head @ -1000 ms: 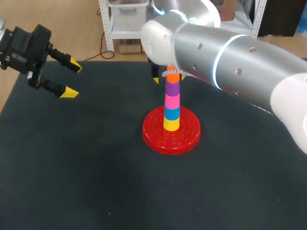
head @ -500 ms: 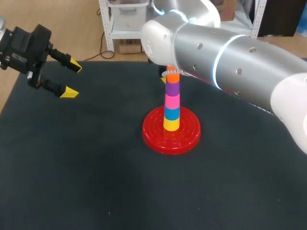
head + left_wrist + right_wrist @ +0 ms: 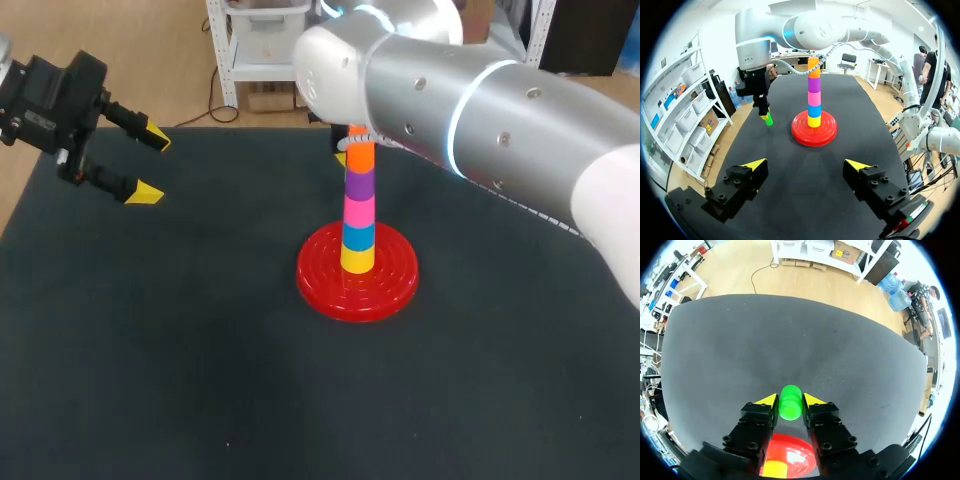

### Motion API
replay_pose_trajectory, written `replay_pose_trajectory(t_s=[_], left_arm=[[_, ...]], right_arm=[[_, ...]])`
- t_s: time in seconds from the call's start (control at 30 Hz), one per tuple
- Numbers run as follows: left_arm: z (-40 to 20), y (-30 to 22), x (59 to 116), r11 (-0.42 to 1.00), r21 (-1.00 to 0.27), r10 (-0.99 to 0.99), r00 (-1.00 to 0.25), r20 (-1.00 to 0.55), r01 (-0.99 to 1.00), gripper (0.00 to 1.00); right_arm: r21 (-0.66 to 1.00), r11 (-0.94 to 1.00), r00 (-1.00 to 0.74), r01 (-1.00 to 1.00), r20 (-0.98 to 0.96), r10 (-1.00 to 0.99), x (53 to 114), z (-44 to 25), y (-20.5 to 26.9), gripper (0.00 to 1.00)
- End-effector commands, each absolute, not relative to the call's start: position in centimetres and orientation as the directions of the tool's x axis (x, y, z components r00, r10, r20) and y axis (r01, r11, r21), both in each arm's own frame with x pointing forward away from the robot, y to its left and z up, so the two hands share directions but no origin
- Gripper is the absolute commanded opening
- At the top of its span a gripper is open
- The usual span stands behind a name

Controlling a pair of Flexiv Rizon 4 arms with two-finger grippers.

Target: Pick up and stack the cylinders on the red base in this order: pink,purple,orange,green

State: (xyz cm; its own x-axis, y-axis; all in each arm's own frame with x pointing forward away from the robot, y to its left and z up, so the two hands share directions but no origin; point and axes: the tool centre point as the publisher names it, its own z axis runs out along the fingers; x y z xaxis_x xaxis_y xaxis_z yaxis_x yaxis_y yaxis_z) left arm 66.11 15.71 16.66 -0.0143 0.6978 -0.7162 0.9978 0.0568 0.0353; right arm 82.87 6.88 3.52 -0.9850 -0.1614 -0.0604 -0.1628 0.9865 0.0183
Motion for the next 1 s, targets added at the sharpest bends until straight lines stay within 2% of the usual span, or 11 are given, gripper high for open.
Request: replay_pose_trajectory(t_s=[0.03,0.47,0.67,1.0], left_arm=[[16.5,15.8,66.0,0.056,0.040,0.695,-0.011,-0.719,0.998,1.00],[16.5,15.8,66.0,0.056,0.040,0.695,-0.011,-0.719,0.998,1.00],[16.5,15.8,66.0,0.056,0.040,0.695,-0.011,-0.719,0.998,1.00],[16.5,15.8,66.0,0.056,0.040,0.695,-0.011,-0.719,0.998,1.00]], right_arm=[[0.018,0.985,-0.985,-0.169,-0.047,-0.168,82.9,5.8,7.3,0.00],[0.005,0.975,-0.969,-0.223,-0.112,-0.221,82.2,14.0,9.2,0.00],[-0.012,0.955,-0.943,-0.296,-0.154,-0.294,80.1,19.8,9.9,0.00],[0.013,0.929,-0.902,-0.371,-0.241,-0.357,73.4,27.3,8.4,0.00]])
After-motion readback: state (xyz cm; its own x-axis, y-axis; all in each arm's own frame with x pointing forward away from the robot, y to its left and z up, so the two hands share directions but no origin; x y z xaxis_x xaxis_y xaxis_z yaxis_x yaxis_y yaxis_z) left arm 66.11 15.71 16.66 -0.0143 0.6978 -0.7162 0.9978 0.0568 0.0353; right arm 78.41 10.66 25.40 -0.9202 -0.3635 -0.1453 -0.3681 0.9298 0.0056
